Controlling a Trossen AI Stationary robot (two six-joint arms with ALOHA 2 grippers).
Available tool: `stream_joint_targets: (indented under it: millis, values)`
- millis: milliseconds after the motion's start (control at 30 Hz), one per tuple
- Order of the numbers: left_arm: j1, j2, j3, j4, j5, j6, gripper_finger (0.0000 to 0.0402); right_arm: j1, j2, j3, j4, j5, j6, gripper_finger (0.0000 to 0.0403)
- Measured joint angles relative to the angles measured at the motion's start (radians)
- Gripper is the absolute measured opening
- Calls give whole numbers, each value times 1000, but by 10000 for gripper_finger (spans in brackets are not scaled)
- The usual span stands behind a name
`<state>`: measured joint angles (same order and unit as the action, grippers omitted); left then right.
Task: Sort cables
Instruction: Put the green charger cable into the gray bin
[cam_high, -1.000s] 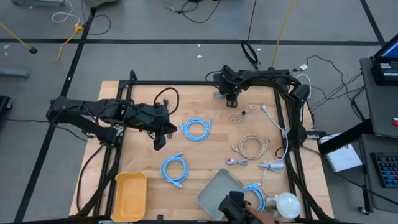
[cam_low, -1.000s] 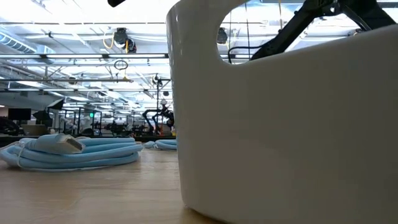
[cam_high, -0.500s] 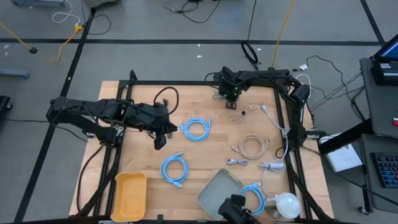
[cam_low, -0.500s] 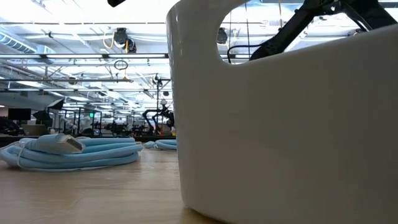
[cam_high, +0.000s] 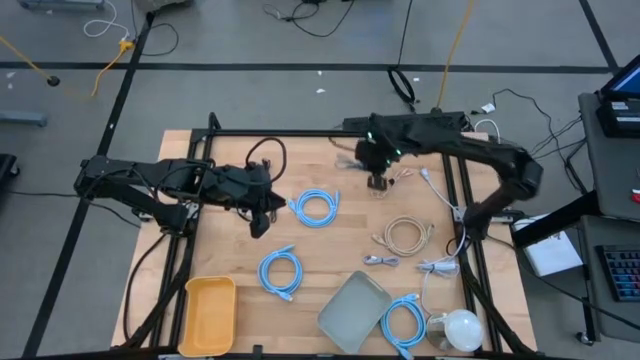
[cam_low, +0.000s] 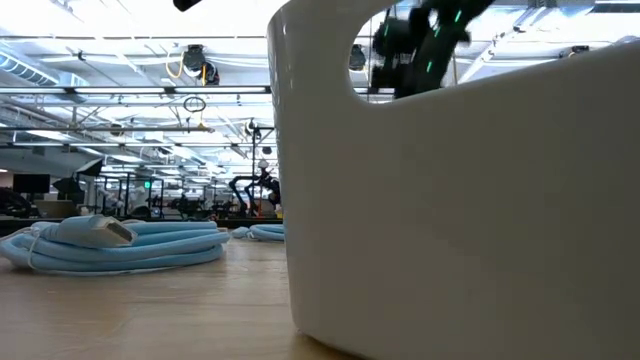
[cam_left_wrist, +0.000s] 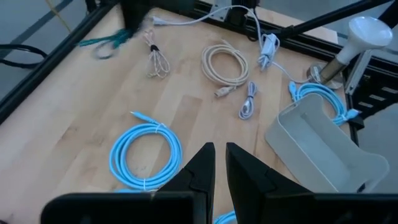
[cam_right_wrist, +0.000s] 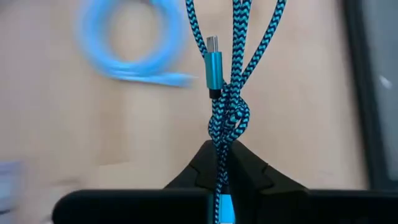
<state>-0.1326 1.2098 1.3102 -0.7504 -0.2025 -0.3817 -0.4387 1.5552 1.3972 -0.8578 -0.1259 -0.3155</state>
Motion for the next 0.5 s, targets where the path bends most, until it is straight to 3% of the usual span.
stream_joint_targets:
  millis: [300,500]
  values:
    - [-4,0,0,58,-10,-25,42,395,-142,0,-97,-1,227,9]
    - [-7,0,0,75,-10,-42,42,674,-102,1,-46,128,256,9]
